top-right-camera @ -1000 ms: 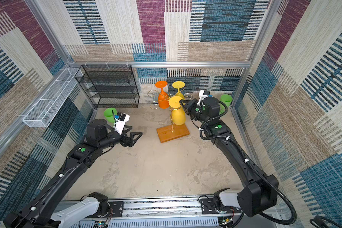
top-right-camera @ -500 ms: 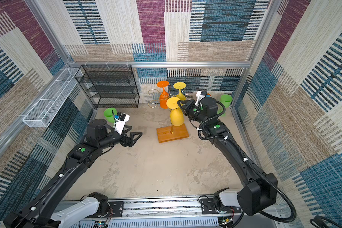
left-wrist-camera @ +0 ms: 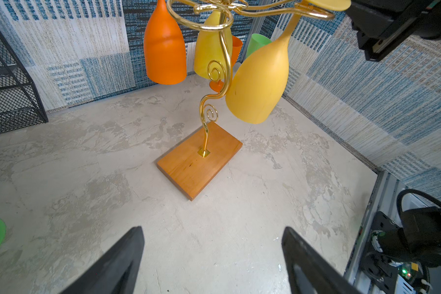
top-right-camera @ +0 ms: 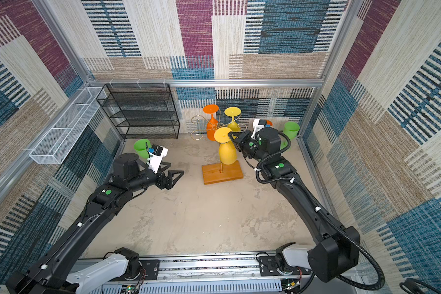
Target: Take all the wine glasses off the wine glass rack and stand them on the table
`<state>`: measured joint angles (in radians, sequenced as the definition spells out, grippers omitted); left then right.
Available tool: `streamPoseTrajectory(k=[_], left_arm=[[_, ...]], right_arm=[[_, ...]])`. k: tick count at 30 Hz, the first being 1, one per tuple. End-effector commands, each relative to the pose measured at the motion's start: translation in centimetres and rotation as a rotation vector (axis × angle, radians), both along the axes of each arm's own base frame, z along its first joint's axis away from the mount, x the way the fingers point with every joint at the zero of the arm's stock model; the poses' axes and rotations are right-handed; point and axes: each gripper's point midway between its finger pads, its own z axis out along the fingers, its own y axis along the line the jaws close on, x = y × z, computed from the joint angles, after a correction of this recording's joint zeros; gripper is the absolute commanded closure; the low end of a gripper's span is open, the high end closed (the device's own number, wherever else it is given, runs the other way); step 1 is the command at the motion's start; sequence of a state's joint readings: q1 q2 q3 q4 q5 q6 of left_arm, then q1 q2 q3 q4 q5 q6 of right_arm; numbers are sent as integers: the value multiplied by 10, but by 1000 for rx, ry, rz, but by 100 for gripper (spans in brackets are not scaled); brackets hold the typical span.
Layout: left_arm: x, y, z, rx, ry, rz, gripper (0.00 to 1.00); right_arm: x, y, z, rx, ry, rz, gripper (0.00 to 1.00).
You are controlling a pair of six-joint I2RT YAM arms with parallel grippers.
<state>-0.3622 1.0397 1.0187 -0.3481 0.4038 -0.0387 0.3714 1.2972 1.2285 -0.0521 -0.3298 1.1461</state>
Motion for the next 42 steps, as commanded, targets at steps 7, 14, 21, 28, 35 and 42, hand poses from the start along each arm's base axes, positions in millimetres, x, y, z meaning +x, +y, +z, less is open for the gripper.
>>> streamPoseTrajectory(k=[7,14,21,28,35,42], left_arm=[[-1,-4,7,-20,-17,-20,13],[-3,-6,8,-21,-18,-27,13],[-5,-6,9,-19,-23,-28,13],[-7,-6,10,-16,-31,-27,13],[-8,-8,11,-15,-33,-33,13],[-10,-9,12,-17,-35,-37,13]], right_arm=[[-7,7,9,22,-30,20,100],[-15,6,11,27,-33,12,100],[-19,4,15,36,-37,2,100],[-22,9,15,36,-36,16,100],[-29,13,17,35,-39,23,100],[-36,13,16,34,-39,22,100]])
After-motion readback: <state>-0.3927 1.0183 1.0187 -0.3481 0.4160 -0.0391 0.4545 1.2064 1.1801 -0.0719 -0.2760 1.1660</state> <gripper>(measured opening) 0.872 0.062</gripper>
